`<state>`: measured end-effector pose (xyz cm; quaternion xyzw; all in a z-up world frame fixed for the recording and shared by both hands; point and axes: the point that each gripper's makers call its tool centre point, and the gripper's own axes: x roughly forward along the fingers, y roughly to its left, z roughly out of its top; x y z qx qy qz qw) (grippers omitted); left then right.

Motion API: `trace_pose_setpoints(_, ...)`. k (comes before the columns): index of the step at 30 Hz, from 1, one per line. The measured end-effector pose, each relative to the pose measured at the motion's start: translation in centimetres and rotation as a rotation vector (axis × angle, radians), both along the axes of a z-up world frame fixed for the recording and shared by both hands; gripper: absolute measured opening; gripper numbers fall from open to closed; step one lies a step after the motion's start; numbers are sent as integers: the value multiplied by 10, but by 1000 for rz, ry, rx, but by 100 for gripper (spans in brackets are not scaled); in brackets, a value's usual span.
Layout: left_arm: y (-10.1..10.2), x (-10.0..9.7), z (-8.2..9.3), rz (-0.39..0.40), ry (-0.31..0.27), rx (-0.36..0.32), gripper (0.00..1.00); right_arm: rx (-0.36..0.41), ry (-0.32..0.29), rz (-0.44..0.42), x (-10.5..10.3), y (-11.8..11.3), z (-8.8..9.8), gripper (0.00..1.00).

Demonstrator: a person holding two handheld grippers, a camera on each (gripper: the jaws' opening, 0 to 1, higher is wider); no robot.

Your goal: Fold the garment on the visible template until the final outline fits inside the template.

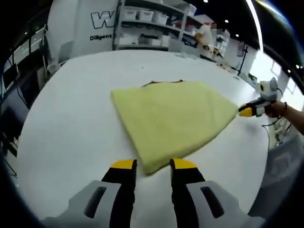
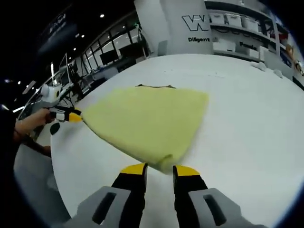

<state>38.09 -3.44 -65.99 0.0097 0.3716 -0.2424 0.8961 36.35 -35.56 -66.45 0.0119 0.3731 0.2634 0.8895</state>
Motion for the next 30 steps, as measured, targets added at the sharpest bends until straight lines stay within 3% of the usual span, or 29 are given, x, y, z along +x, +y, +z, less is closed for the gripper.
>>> trace_pose_setpoints(8, 2, 0, -5, 30, 21, 4, 15, -33, -19, 10, 3, -5, -3, 2)
trace_pose_setpoints(13, -1, 1, -5, 18, 12, 15, 11, -36, -25, 15, 3, -4, -5, 0)
trace_pose_setpoints(17, -2, 3, -2, 23, 3, 8, 1, -54, -45, 29, 4, -6, -4, 0)
trace_pose_setpoints(26, 0, 3, -2, 21, -12, 30, 0, -132, -50, 66, 2, -21, -1, 0)
trace_pose_setpoints(30, -1, 1, -2, 17, -12, 29, 0, -123, -49, 68, 0, -22, 1, 0)
